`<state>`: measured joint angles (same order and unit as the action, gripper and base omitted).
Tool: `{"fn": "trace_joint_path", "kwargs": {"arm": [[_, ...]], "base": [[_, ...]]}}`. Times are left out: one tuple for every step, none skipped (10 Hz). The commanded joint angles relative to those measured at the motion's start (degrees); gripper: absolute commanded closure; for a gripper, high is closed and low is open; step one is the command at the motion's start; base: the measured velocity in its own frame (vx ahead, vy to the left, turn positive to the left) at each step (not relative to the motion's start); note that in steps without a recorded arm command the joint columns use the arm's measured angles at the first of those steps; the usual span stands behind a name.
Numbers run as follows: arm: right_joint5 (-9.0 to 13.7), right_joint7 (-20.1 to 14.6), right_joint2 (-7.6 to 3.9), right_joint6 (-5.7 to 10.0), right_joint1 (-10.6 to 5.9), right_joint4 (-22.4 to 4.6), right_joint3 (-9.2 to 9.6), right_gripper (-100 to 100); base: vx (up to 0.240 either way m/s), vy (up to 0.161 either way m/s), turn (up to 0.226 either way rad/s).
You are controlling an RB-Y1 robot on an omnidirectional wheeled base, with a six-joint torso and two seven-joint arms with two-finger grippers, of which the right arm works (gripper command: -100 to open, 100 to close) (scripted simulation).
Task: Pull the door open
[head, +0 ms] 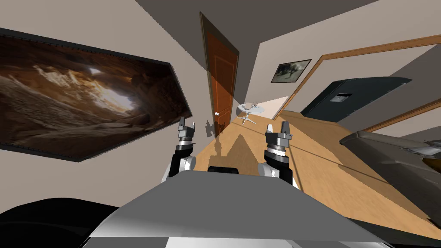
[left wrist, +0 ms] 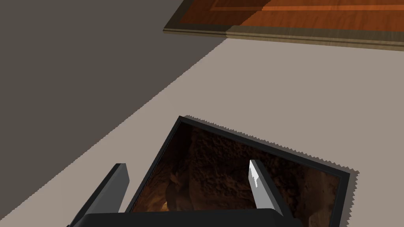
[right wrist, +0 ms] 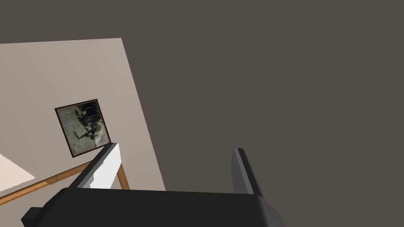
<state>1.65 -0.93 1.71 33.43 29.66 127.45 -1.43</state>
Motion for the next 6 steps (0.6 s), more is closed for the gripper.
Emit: {"fn": "trace_joint_path", "kwargs": {"arm": [[-0.99, 1.75, -0.94, 0.44, -0.57, -1.95, 0.39, -100], [-1.44, 2.53, -1.32, 0.64, -0.83, -2.82, 0.56, -100], [-1.88, 3.32, -1.69, 0.84, -1.09, -3.69, 0.73, -100], [-2.52, 4.44, -2.12, 1.12, -1.45, -4.94, 0.98, -100], [-3.16, 5.57, -2.56, 1.41, -1.83, -6.20, 1.23, -100], [-3.82, 6.74, -2.99, 1.70, -2.21, -7.50, 1.49, -100]], "base": [[0.142, -0.113, 0.090], [0.140, -0.037, 0.014], [0.145, -0.026, 0.013], [0.123, -0.042, 0.043], [0.126, -0.071, 0.046], [0.161, -0.066, 0.052]]}}
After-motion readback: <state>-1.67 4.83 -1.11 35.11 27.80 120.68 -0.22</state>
